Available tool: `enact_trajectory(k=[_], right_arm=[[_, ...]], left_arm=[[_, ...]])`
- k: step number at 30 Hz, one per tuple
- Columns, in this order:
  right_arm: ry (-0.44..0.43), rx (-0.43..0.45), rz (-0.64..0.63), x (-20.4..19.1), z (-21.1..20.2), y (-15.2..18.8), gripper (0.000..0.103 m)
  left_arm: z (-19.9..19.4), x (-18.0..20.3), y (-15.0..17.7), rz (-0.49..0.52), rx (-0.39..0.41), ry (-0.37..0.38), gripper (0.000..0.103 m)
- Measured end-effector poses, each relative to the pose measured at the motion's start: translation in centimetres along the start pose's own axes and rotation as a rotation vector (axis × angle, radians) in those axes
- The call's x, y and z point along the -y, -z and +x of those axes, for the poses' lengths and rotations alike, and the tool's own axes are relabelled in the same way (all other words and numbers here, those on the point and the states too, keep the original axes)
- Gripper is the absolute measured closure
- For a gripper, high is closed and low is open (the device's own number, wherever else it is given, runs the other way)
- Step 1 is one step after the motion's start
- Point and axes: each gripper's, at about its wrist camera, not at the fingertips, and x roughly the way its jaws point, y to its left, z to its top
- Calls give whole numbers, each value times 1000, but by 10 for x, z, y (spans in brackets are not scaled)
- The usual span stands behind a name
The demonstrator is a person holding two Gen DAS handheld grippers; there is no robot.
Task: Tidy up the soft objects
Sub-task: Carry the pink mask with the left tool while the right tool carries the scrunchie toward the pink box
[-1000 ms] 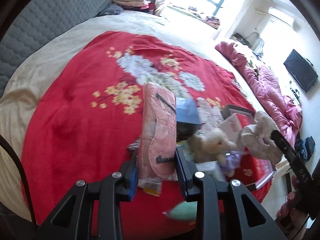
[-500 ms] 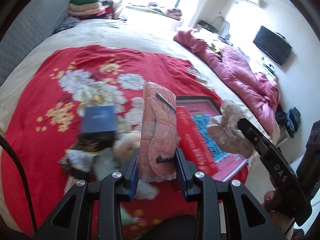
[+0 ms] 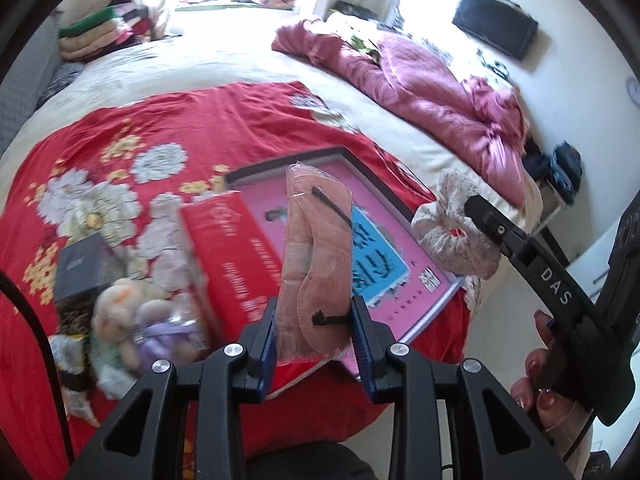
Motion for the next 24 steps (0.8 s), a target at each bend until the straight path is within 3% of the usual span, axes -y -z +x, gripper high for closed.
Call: enact_trajectory(k=[8, 14, 24], right_arm=[[77, -71, 55, 46, 25, 3, 90], [141, -110, 17, 61, 44, 11, 90], [116, -217, 40, 81, 78, 30, 88]], left_arm=[[52, 39, -8, 108, -111, -2, 69], [76, 56, -9, 145, -166, -7, 69], [108, 62, -8, 177, -253, -48, 69]])
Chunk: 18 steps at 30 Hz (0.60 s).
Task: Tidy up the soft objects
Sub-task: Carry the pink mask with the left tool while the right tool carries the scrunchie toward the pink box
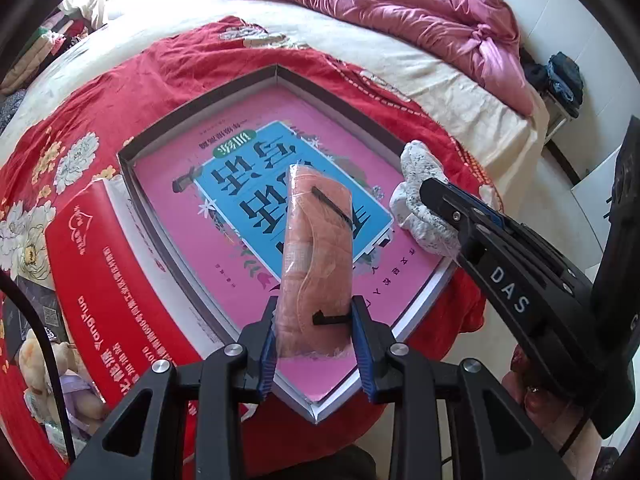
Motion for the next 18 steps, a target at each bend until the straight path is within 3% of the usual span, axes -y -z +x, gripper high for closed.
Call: enact_trajectory(k=[9, 11, 13, 18], right_arm=[[-91, -36, 92, 19, 11, 5, 82], [-89, -40, 84, 19, 10, 5, 79], [-88, -42, 85, 20, 10, 5, 68], [-107, -40, 116, 23, 9, 4, 65]], left_arm=[[14, 9, -3, 28, -45, -17, 69], [18, 10, -2, 31, -65, -23, 69], [21, 11, -1, 36, -75, -24, 69], [24, 15, 1, 46, -91, -14, 69]])
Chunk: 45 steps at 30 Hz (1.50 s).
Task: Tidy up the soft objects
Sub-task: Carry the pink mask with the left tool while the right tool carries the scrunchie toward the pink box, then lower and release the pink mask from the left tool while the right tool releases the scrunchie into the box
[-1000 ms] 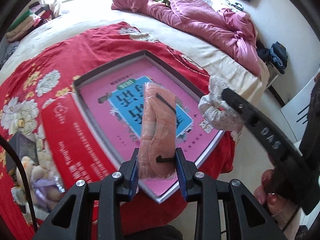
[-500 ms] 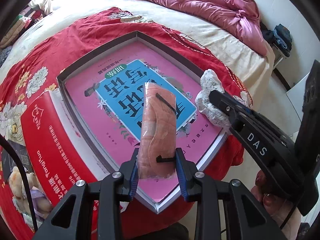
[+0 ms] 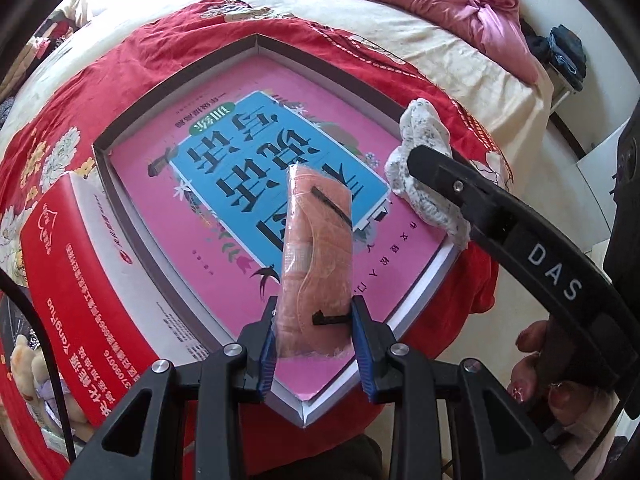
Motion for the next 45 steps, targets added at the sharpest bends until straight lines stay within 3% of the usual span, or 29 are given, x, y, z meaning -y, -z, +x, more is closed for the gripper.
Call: enact_trajectory(k=[4, 10, 14, 21, 26, 35, 37, 45], right_arm=[[-18, 3, -4, -3, -2, -1, 53], [-30, 14, -9, -6, -8, -3, 47], [-59, -8, -15, -9, -5, -1, 47], [-195, -23, 15, -16, -3, -2, 46], [-106, -36, -10, -16, -3, -1, 46], [-69, 24, 16, 1, -25, -9, 45], [-53, 34, 12, 2, -30, -10, 39], [8, 37, -38, -3, -33, -11, 36]], left_arm=[[1, 1, 1, -2, -6, 12, 69], [0, 0, 1, -11, -5, 19, 69], [-1, 1, 2, -2, -7, 14, 69], [-3, -1, 3, -14, -6, 28, 69], [-3, -1, 3, -17, -9, 24, 69], [-2, 2, 2, -10, -12, 16, 62], [-2, 2, 3, -11, -10, 19, 61], [-10, -3, 8, -36, 12, 35, 56]])
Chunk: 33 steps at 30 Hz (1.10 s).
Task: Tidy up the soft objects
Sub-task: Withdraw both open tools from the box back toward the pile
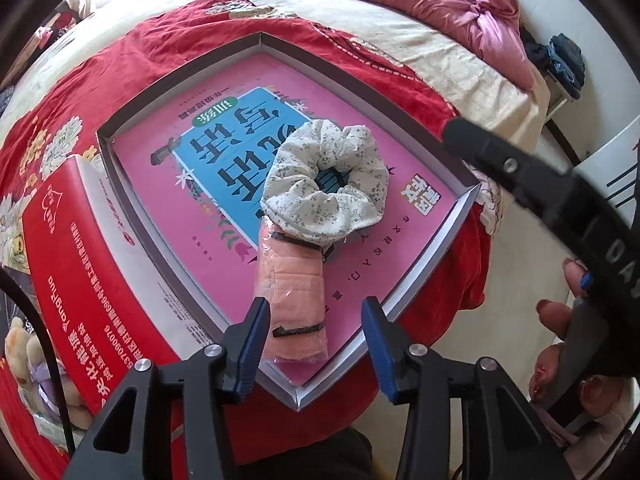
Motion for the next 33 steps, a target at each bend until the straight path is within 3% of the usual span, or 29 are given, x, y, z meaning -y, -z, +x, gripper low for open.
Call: enact_trajectory(k=[9, 18, 22, 33], right_arm=[[95, 0, -83, -12, -4, 3, 31], [131, -4, -120, -24, -16, 7, 28], [146, -3, -145, -32, -22, 9, 27], [168, 39, -190, -55, -41, 10, 26]], left_arm=[[-20, -5, 11, -24, 55, -25, 41], [-41, -6, 21, -32, 104, -45, 35], [-50, -8, 26, -37, 124, -78, 22], [-67, -29, 45, -82, 154, -114, 22]])
